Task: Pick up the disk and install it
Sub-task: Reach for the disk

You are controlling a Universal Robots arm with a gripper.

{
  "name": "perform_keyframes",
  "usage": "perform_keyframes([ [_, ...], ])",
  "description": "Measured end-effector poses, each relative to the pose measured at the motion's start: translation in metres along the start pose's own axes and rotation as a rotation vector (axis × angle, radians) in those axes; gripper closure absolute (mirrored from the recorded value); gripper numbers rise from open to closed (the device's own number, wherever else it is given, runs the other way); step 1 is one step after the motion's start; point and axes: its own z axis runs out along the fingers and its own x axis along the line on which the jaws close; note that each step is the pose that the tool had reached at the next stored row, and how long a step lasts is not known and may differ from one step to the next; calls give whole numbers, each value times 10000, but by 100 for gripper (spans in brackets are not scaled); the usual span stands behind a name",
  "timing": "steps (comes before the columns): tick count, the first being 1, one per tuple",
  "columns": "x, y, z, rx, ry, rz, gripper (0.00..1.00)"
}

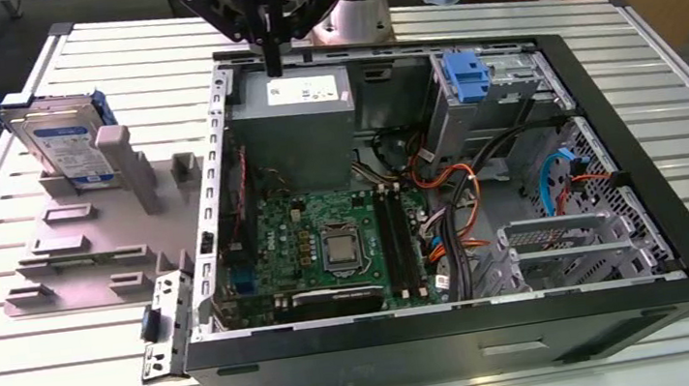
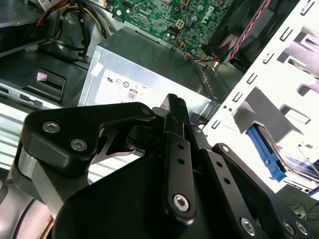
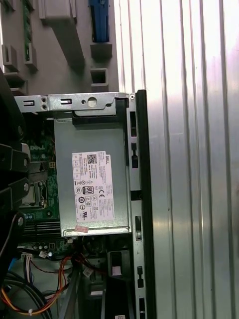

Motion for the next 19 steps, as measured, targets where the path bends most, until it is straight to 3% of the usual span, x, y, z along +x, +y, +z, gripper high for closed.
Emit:
perform_keyframes([
  [19,50,-4,8,-1,-1,0,89],
])
